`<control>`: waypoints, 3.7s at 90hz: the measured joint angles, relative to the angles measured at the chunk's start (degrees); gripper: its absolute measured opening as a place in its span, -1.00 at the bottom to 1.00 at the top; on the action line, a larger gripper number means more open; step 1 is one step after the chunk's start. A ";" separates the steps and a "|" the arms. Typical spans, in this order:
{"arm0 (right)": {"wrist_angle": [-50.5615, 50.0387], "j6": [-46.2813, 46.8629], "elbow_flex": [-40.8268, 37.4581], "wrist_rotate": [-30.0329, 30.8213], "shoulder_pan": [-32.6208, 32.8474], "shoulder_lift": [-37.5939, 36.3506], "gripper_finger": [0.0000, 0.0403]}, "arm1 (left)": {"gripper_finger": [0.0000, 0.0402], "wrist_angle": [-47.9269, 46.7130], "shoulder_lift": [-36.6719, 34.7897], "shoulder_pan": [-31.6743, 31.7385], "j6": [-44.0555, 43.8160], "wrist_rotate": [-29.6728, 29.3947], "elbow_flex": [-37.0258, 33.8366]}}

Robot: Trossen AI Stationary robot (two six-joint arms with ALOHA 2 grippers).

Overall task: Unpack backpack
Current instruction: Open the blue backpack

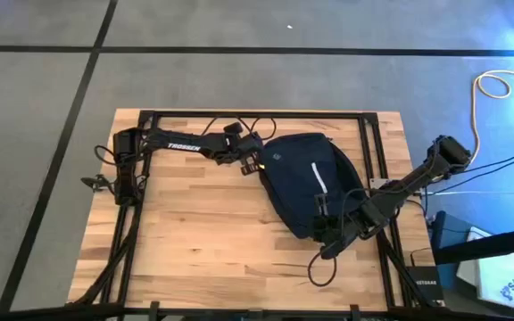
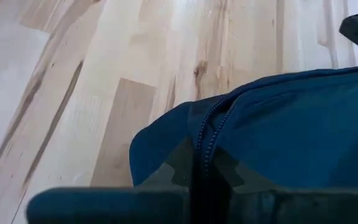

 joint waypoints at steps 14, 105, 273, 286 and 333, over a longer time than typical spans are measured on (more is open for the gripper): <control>-0.18 0.04 0.00 -1.88 0.00 0.00 -1.00 | -1.00 -0.01 -0.02 0.07 -0.26 0.24 0.00; -3.00 1.62 0.02 -10.21 0.44 0.00 -1.00 | -0.48 4.86 -0.04 -5.95 -1.82 16.28 -0.17; 18.33 -12.73 0.01 -13.22 -11.12 7.39 0.08 | 0.27 16.46 -0.17 -25.23 -2.22 34.00 0.98; 17.78 -13.51 1.39 -14.61 -11.08 7.08 0.14 | 0.27 18.17 3.03 -25.22 -3.44 33.64 0.98; 12.71 -4.55 -0.15 -14.93 -11.10 7.13 -0.02 | 0.27 17.04 3.87 -27.33 -4.84 38.14 0.96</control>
